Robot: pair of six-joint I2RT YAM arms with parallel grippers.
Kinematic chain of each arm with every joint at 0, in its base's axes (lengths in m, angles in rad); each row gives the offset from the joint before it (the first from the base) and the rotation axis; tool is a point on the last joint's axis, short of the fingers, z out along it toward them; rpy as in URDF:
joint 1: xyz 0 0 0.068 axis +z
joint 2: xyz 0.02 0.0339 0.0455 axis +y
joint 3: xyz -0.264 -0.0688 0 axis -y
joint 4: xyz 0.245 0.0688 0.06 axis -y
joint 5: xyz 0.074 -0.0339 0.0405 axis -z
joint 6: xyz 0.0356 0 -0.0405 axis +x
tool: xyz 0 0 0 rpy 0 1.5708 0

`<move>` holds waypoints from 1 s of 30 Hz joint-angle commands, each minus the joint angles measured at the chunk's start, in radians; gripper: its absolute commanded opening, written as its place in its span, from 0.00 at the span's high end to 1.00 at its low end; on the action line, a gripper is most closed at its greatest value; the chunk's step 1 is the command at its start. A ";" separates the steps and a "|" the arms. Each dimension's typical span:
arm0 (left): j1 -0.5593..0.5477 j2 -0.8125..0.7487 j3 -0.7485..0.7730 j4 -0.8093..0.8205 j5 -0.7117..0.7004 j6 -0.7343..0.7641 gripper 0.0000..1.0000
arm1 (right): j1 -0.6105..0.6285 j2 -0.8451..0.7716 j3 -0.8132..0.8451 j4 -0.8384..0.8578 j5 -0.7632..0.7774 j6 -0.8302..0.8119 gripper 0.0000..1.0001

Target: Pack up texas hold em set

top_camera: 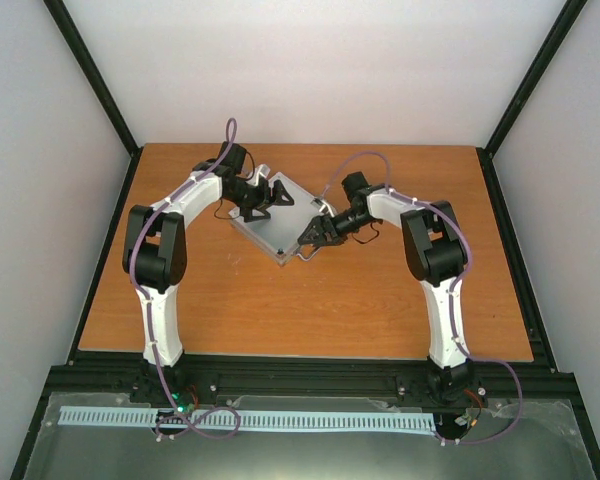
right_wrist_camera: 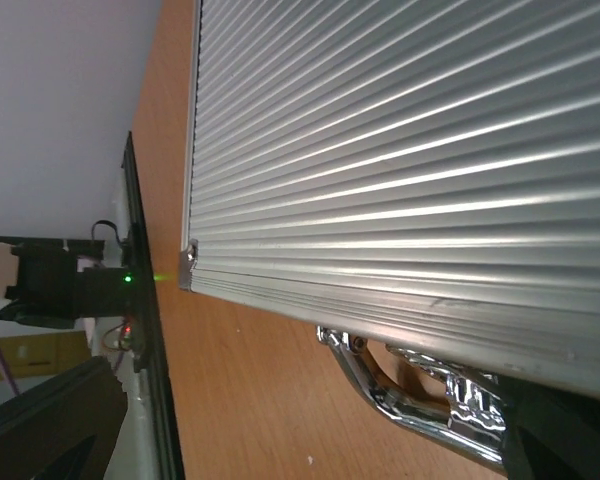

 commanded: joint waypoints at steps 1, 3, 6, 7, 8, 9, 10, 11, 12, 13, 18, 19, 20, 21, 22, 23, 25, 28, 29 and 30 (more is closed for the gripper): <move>0.004 0.057 -0.022 -0.028 -0.040 0.020 0.00 | -0.015 0.008 0.059 -0.044 -0.158 -0.014 0.00; 0.004 0.059 -0.024 -0.028 -0.040 0.021 0.00 | -0.020 0.013 0.070 -0.054 -0.170 -0.019 0.00; 0.004 0.056 -0.032 -0.026 -0.040 0.022 0.00 | -0.023 0.015 0.077 -0.083 -0.130 -0.031 0.00; 0.004 0.055 -0.035 -0.023 -0.041 0.022 0.00 | -0.023 0.010 0.071 -0.083 -0.103 -0.027 0.00; 0.004 0.054 -0.038 -0.022 -0.042 0.022 0.00 | -0.023 0.003 0.059 -0.078 -0.067 -0.015 0.00; 0.004 0.053 -0.039 -0.022 -0.044 0.024 0.00 | -0.025 0.000 0.051 -0.076 -0.021 0.003 0.00; 0.004 0.053 -0.040 -0.022 -0.043 0.023 0.00 | -0.025 0.000 0.046 -0.079 0.034 0.017 0.00; 0.004 0.051 -0.040 -0.021 -0.043 0.023 0.00 | -0.025 0.000 0.042 -0.086 0.080 0.024 0.00; 0.004 0.052 -0.041 -0.021 -0.043 0.023 0.00 | -0.025 0.001 0.033 -0.086 0.126 0.034 0.00; 0.004 0.052 -0.039 -0.020 -0.043 0.023 0.00 | -0.025 -0.001 0.023 -0.084 0.173 0.047 0.00; 0.004 0.050 -0.037 -0.026 -0.047 0.029 0.00 | -0.025 -0.038 -0.036 -0.062 0.330 0.078 0.00; 0.004 0.049 -0.037 -0.029 -0.049 0.032 0.00 | -0.025 -0.056 -0.051 -0.053 0.351 0.083 0.00; 0.004 0.049 -0.037 -0.032 -0.050 0.036 0.00 | -0.025 -0.073 -0.062 -0.047 0.366 0.086 0.00; 0.004 0.051 -0.037 -0.034 -0.050 0.039 0.00 | -0.025 -0.091 -0.073 -0.044 0.377 0.087 0.00; 0.004 0.050 -0.038 -0.035 -0.053 0.040 0.00 | -0.025 -0.105 -0.080 -0.041 0.388 0.094 0.00; 0.004 0.051 -0.038 -0.034 -0.052 0.042 0.00 | -0.025 -0.120 -0.087 -0.039 0.397 0.098 0.00; 0.004 0.053 -0.037 -0.034 -0.050 0.042 0.00 | -0.024 -0.151 -0.109 -0.029 0.402 0.105 0.10; 0.004 0.051 -0.036 -0.033 -0.049 0.044 0.00 | -0.020 -0.205 -0.155 0.002 0.401 0.133 0.53; 0.004 0.051 -0.036 -0.034 -0.049 0.045 0.00 | -0.017 -0.217 -0.170 0.017 0.400 0.144 0.76; 0.005 0.052 -0.035 -0.036 -0.051 0.046 0.00 | -0.013 -0.228 -0.185 0.037 0.400 0.158 0.93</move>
